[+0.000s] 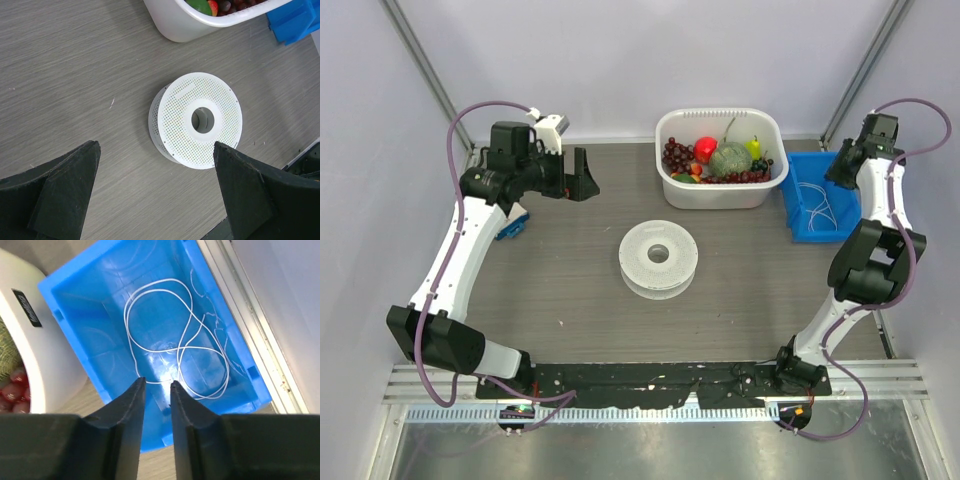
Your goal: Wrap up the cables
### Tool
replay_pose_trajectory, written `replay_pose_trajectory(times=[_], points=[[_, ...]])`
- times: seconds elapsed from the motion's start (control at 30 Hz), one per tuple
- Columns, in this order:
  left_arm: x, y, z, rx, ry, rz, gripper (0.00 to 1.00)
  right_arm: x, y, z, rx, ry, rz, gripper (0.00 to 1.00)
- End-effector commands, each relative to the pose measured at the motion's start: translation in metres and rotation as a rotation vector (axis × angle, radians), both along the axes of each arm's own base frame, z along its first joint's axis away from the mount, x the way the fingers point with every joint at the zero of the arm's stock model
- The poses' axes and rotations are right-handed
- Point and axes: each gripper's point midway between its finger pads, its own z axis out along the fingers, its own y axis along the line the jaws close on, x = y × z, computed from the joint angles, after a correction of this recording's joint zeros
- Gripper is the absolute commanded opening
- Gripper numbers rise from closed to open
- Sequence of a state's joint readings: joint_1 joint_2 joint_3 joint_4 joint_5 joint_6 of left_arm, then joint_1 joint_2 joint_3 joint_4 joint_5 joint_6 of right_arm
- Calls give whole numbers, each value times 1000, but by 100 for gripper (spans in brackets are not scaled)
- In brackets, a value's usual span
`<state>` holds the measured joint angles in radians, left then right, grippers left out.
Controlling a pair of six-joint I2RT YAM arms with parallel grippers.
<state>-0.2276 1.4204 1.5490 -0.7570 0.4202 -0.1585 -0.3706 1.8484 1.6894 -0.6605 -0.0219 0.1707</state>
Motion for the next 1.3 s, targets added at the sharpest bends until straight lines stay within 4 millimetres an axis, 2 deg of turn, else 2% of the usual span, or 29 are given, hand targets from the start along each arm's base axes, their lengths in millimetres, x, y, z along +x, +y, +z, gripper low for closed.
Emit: replay_pose_trajectory(times=[0.0,0.1,0.3,0.33,0.37,0.43,0.57,0.73,0.87,1.03,1.27], points=[[5,-4,28,-47,-76,-9,100,-8,4,-29,42,86,16,44],[4,-4,27,-45,-73,-8,100,-13,9,-51,96,113,-31,45],[5,-3,26,-39,-70,-7,100,-16,3,-89,107,164,-90,45],[5,-3,25,-39,-68,-7,100,-17,2,-98,112,182,-91,47],[5,-3,25,-38,-69,-8,100,-17,1,-101,117,187,-94,57],[5,-3,24,-38,-65,-7,100,-15,0,-108,126,192,-92,64],[5,-3,23,-36,-61,-6,100,-14,-5,-119,126,220,-95,70],[6,-3,18,-34,-50,-3,100,-17,-7,-130,139,251,-110,67],[7,-4,19,-36,-48,-2,100,-24,-6,-145,188,307,-122,59],[7,-3,18,-36,-44,0,100,-34,-7,-161,192,376,-134,57],[7,-3,13,-31,-33,4,100,-38,3,-171,228,417,-93,42]])
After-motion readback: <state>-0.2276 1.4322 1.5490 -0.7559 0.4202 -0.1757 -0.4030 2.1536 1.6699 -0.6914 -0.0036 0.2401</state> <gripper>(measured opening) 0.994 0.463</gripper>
